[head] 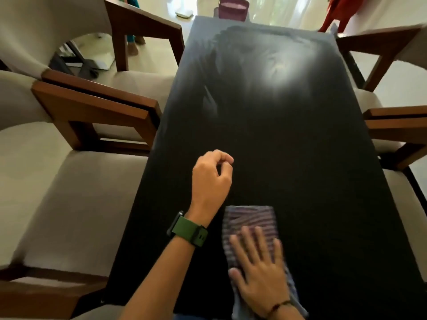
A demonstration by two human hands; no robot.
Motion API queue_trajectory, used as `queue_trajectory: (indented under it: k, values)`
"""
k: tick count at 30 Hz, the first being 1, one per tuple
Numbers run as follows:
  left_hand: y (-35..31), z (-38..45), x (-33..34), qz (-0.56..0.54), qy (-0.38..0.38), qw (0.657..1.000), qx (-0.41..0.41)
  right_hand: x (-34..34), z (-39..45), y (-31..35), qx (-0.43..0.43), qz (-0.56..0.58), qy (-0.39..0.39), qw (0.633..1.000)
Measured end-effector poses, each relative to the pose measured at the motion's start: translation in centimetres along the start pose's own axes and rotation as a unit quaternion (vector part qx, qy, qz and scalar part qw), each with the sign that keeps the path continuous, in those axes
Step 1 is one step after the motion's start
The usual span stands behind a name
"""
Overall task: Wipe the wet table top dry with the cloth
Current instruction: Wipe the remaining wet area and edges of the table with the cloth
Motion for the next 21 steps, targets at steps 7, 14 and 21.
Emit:
queue_trajectory:
  k: [7,14,21]
  values:
    - [1.8,2.1,-0.7,0.028,-0.026,0.999,-0.029,-2.5,17.9,-3.8,-0.233,0.021,-0.068,0.970]
    - [3.4,3.2,-0.3,0.066,-0.076,0.994,-0.039,-6.9,40.0,-14.4,-0.004,0.049,-0.075,0.996]
    - [2.9,4.6,-0.7,0.065,-0.104,0.992,-0.018,-8.7,41.0,-8.3,-0.046,0.044,-0.068,0.996]
Point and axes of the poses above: each hand's wrist, its own z-axis towards the middle knuckle, its own x-axis out of the palm, y = z × x, the point moved 4 cm from there along z, towards the middle knuckle, and after that the axes turned 12 degrees about -z, right-handed, at the moved point
